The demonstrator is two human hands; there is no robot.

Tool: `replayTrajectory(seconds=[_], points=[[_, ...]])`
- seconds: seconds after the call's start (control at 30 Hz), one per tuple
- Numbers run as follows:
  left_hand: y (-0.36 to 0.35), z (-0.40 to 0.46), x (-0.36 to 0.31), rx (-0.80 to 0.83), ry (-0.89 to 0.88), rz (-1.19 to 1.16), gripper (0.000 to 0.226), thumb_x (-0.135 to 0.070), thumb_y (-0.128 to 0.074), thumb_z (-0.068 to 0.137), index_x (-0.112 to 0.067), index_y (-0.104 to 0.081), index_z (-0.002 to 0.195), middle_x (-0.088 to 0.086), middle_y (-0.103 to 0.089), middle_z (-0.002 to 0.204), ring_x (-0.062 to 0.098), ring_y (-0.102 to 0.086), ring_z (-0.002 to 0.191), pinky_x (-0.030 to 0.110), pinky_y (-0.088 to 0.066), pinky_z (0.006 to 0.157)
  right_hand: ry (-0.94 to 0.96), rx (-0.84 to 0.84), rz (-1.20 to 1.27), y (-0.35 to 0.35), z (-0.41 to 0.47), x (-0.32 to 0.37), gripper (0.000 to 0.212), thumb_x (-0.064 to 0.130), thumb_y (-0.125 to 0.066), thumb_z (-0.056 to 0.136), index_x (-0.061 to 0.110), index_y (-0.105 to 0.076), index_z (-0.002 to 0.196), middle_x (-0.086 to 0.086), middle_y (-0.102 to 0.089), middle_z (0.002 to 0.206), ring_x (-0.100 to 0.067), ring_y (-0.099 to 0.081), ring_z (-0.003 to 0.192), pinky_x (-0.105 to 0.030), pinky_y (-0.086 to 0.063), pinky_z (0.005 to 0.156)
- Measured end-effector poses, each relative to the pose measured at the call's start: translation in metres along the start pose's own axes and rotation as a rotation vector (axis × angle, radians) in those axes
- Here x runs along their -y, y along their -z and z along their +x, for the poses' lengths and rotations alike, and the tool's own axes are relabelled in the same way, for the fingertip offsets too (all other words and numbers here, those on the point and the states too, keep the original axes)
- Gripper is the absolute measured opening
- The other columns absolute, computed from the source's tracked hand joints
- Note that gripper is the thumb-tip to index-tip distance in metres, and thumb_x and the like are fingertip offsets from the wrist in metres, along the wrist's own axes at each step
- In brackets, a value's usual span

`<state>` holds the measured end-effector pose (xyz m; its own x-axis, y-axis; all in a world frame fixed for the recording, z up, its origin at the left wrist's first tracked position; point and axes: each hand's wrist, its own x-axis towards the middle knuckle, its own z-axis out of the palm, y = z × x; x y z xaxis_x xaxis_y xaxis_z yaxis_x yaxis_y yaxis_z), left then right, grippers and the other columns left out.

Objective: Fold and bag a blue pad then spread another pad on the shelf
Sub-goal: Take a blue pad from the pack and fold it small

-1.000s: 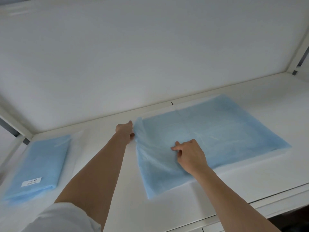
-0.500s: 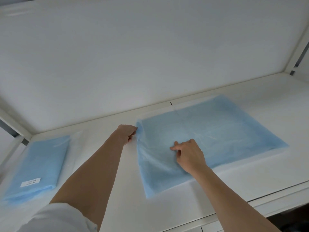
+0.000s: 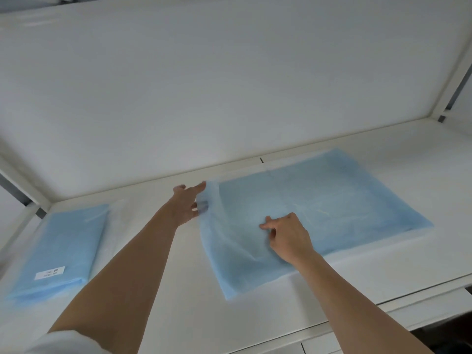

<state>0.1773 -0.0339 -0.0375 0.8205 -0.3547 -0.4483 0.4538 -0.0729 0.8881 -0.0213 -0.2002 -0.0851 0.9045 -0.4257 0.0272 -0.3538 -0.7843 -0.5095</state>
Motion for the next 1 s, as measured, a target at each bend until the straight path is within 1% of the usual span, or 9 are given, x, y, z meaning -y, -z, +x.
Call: replayTrajectory(seconds=[0.07, 0.13, 0.2, 0.33, 0.43, 0.53, 0.7, 0.87, 1.0], points=[[0.007, -0.006, 0.007, 0.087, 0.141, 0.111, 0.061, -0.027, -0.075, 0.08, 0.0, -0.052, 0.129, 0.016, -0.065, 0.112, 0.027, -0.065, 0.083, 0.039, -0.056, 0.082, 0.004, 0.02, 0.007, 0.002, -0.001, 0.002, 0.036, 0.019, -0.039, 0.1, 0.031, -0.061, 0.126, 0.021, -0.045, 0.083, -0.02, -0.043, 0.122, -0.023, -0.033, 0.099], [0.013, -0.012, 0.014, 0.164, 0.232, 0.245, 0.054, -0.029, -0.078, 0.075, 0.0, -0.06, 0.116, 0.013, -0.068, 0.095, 0.026, -0.066, 0.079, 0.037, -0.057, 0.079, 0.006, 0.036, 0.004, 0.004, -0.002, 0.003, 0.038, 0.017, -0.04, 0.099, 0.03, -0.06, 0.127, 0.016, -0.058, 0.103, -0.021, -0.042, 0.123, -0.024, -0.033, 0.1], [0.018, -0.018, 0.018, 0.225, 0.303, 0.349, 0.05, -0.023, -0.079, 0.074, 0.0, -0.061, 0.114, 0.013, -0.07, 0.097, 0.025, -0.068, 0.084, 0.035, -0.057, 0.08, -0.003, 0.059, -0.005, 0.007, -0.003, 0.004, 0.039, 0.014, -0.04, 0.097, 0.029, -0.059, 0.129, 0.002, -0.058, 0.126, -0.021, -0.041, 0.125, -0.025, -0.034, 0.101], [0.025, -0.03, 0.012, 0.28, 0.382, 0.485, 0.043, -0.004, -0.073, 0.079, -0.003, -0.06, 0.12, 0.012, -0.066, 0.119, 0.022, -0.062, 0.102, 0.033, -0.053, 0.088, 0.01, 0.104, -0.014, 0.01, -0.003, 0.002, 0.041, 0.013, -0.042, 0.095, 0.029, -0.058, 0.129, 0.0, -0.056, 0.132, -0.021, -0.042, 0.126, -0.027, -0.036, 0.103], [0.025, -0.04, 0.001, 0.285, 0.382, 0.461, 0.025, 0.002, -0.067, 0.082, -0.007, -0.061, 0.105, 0.009, -0.069, 0.102, 0.019, -0.066, 0.085, 0.031, -0.054, 0.076, 0.031, 0.123, 0.003, 0.012, 0.001, 0.0, 0.04, 0.011, -0.044, 0.093, 0.026, -0.061, 0.125, 0.004, -0.057, 0.132, -0.021, -0.042, 0.127, -0.029, -0.038, 0.103], [0.019, -0.043, -0.003, 0.02, 0.311, 0.586, 0.024, -0.007, -0.075, 0.079, -0.008, -0.052, 0.088, 0.008, -0.059, 0.078, 0.019, -0.056, 0.063, 0.029, -0.049, 0.062, 0.057, 0.13, 0.078, 0.017, 0.008, -0.006, 0.038, 0.01, -0.044, 0.09, 0.026, -0.066, 0.117, 0.008, -0.063, 0.124, -0.016, -0.048, 0.123, -0.029, -0.043, 0.098], [0.004, -0.025, -0.002, -0.47, 0.035, 0.676, 0.057, -0.008, -0.07, 0.076, 0.008, -0.044, 0.124, 0.02, -0.054, 0.09, 0.024, -0.048, 0.059, 0.025, -0.038, 0.046, 0.079, 0.037, 0.15, 0.042, 0.014, -0.034, 0.034, 0.012, -0.046, 0.089, 0.031, -0.068, 0.106, 0.005, -0.061, 0.118, -0.009, -0.052, 0.116, -0.027, -0.044, 0.096], [-0.082, -0.024, 0.008, -0.36, -0.138, 0.725, 0.047, -0.009, -0.066, 0.077, -0.001, -0.047, 0.119, 0.025, -0.057, 0.119, 0.039, -0.06, 0.107, 0.038, -0.052, 0.074, 0.017, -0.15, 0.048, 0.088, 0.015, -0.095, 0.034, 0.009, -0.046, 0.089, 0.024, -0.067, 0.111, 0.001, -0.062, 0.108, -0.017, -0.042, 0.116, -0.027, -0.044, 0.087], [-0.17, -0.03, 0.027, -0.109, -0.198, 0.775, 0.031, -0.013, -0.067, 0.081, -0.006, -0.055, 0.109, 0.022, -0.06, 0.108, 0.035, -0.062, 0.097, 0.031, -0.047, 0.076, -0.136, -0.335, -0.043, 0.12, 0.013, -0.151, 0.034, 0.009, -0.051, 0.087, 0.016, -0.063, 0.118, -0.012, -0.057, 0.11, -0.031, -0.04, 0.11, -0.032, -0.039, 0.089]])
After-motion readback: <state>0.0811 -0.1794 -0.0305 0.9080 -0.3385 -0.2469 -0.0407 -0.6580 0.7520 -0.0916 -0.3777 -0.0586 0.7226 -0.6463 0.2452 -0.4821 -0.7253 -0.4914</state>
